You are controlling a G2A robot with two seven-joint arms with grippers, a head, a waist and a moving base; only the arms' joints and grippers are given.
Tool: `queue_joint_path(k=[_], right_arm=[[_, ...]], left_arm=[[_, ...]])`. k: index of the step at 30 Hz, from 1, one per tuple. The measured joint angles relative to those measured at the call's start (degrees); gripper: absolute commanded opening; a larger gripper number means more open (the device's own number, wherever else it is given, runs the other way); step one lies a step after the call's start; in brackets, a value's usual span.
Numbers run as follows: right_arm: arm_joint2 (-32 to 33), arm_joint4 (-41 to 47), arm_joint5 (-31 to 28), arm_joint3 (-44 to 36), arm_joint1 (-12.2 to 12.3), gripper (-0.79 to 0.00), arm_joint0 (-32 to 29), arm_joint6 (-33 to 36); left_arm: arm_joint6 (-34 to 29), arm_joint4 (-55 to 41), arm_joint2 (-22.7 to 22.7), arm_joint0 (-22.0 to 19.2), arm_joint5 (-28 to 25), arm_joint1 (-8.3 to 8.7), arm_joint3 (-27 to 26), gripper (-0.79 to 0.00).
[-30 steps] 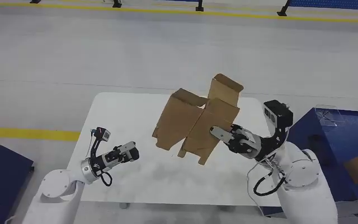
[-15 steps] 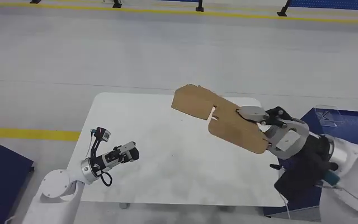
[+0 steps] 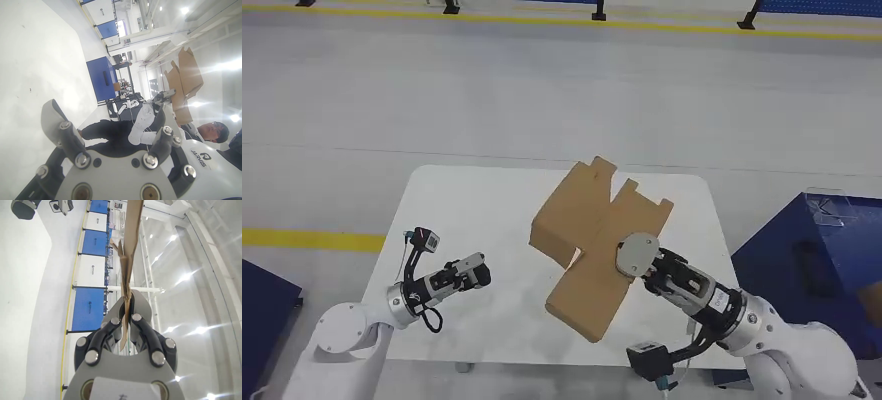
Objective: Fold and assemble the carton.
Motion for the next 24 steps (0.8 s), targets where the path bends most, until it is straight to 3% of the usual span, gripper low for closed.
queue_joint_path(k=[3, 6, 10, 13, 15, 19, 24], right_arm=[[0.29, 6.10, -1.38, 0.00, -0.21, -0.785, -0.73, 1.43], [2.64, 22.03, -10.46, 0.00, -0.53, -0.785, 1.07, 3.86], [7.44, 52.55, -27.80, 1.30, -0.78, -0.785, 4.42, 11.33], [8.50, 76.70, -37.89, 5.95, -0.44, -0.785, 7.20, 20.90], [7.54, 90.30, -41.48, 8.46, 0.14, -0.785, 9.22, 28.64], [0.34, 121.16, -43.12, 12.79, 2.33, -0.785, 13.22, 50.16], [-7.60, 153.46, -35.26, 18.20, 4.77, -0.785, 18.49, 74.48]], left_arm=[[0.00, 0.00, 0.00, 0.00, 0.00, 0.00, 0.00, 0.000], [0.00, 0.00, 0.00, 0.00, 0.00, 0.00, 0.00, 0.000], [0.00, 0.00, 0.00, 0.00, 0.00, 0.00, 0.00, 0.000], [0.00, 0.00, 0.00, 0.00, 0.00, 0.00, 0.00, 0.000], [0.00, 0.00, 0.00, 0.00, 0.00, 0.00, 0.00, 0.000], [0.00, 0.00, 0.00, 0.00, 0.00, 0.00, 0.00, 0.000], [0.00, 0.00, 0.00, 0.00, 0.00, 0.00, 0.00, 0.000]])
